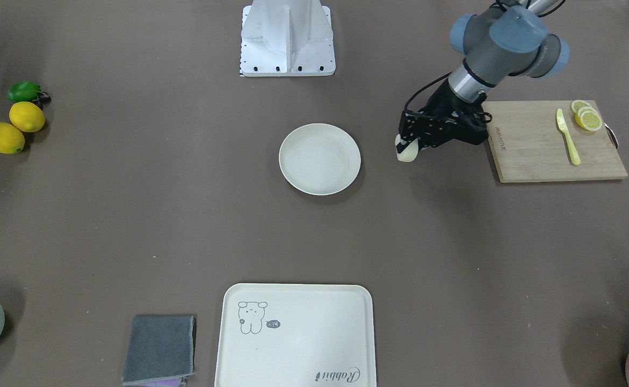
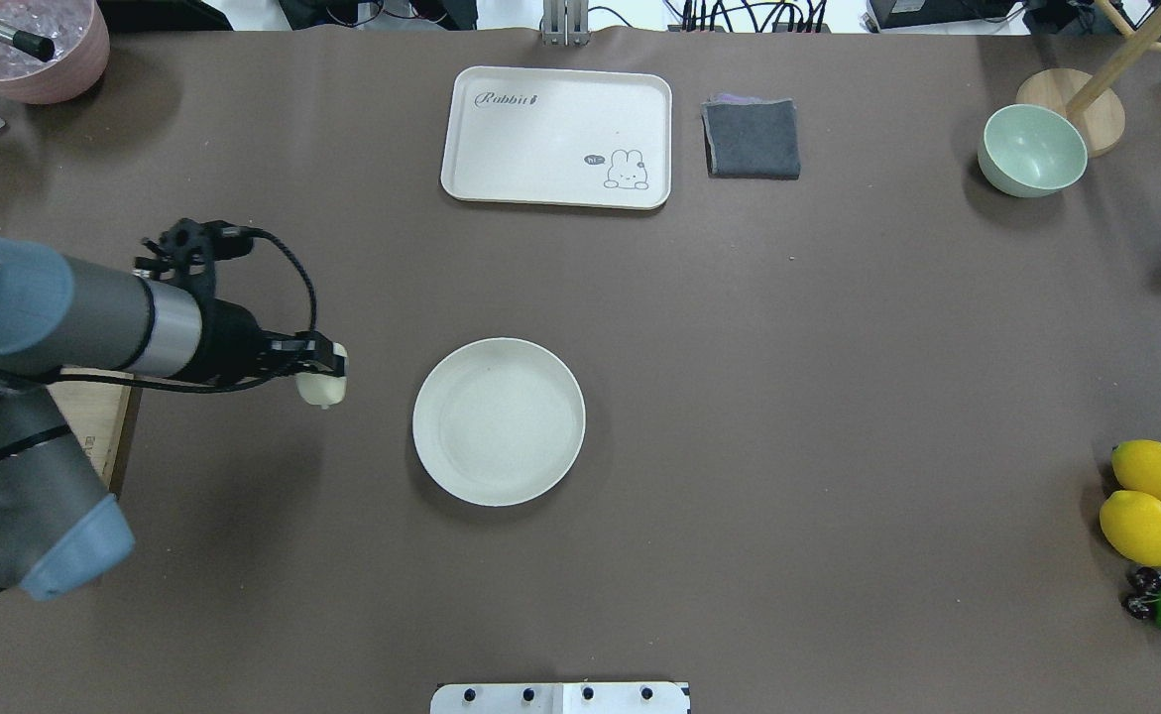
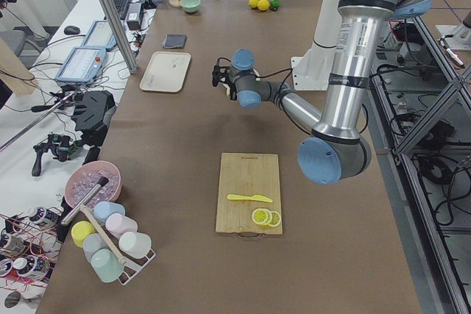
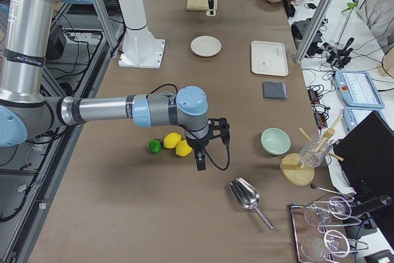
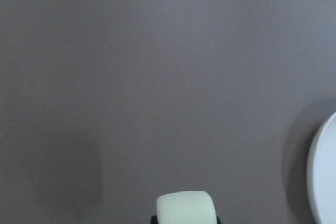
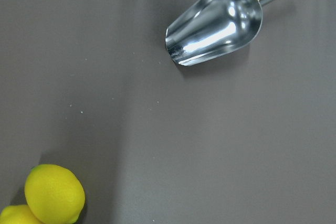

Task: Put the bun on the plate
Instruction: 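Carry the bun with the left gripper and lower it onto the plate, then open the left gripper and withdraw the left arm from the plate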

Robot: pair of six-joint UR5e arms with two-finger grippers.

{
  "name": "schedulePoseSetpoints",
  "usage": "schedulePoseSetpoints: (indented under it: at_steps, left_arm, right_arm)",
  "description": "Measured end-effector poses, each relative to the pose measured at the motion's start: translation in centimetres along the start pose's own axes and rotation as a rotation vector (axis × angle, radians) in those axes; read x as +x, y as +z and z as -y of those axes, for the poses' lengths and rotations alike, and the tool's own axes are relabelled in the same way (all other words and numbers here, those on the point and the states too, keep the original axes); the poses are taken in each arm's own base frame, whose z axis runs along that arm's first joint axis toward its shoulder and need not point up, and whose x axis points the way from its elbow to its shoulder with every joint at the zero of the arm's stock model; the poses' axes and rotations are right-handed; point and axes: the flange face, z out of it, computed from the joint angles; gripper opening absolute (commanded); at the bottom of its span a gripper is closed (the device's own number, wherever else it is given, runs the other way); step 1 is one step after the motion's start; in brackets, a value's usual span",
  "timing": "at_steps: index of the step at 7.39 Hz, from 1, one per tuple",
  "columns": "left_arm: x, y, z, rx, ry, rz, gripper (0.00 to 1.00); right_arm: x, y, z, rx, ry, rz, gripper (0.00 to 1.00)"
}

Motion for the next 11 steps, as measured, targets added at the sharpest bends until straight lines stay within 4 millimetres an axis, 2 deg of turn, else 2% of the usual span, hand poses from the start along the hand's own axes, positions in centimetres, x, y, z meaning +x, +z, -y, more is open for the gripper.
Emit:
schedulePoseSetpoints:
  at_steps: [2,3,4,5,7,8,9,11]
  left_arm:
    - [9.2,6.9,-3.6,0.024,-0.037,0.007,0.38]
    - [11.8,9.5,-5.2,0.037,-0.038,0.018,0.40]
    - [12.7,10.8,-6.0,0.044,-0.037,0.029,0.48]
    - [12.7,11.5,-6.3,0.046,-0.037,0.040,0.60]
    - [12.8,11.9,-6.6,0.045,-0.036,0.045,0.90]
    - [13.1,11.7,-6.6,0.046,-0.033,0.039,0.96]
    - [13.5,11.0,-6.3,0.051,-0.031,0.025,0.97]
    - [13.6,8.0,-4.0,0.074,-0.043,0.022,0.97]
  right_arm:
    - [1.2,0.5,-1.5,-0.012,0.012,0.003,1.00]
    - [1.5,0.7,-1.8,-0.015,0.009,0.004,1.00]
    - [1.7,0.7,-1.9,-0.016,0.007,0.004,1.00]
    - [1.8,0.8,-2.0,-0.016,0.007,0.004,1.00]
    - [1.9,0.7,-2.1,-0.015,0.009,0.004,1.00]
    - [2.0,0.7,-2.1,-0.014,0.011,0.004,1.00]
    - [2.0,0.6,-2.1,-0.012,0.012,0.003,1.00]
    - [2.1,0.6,-2.1,-0.010,0.011,0.003,1.00]
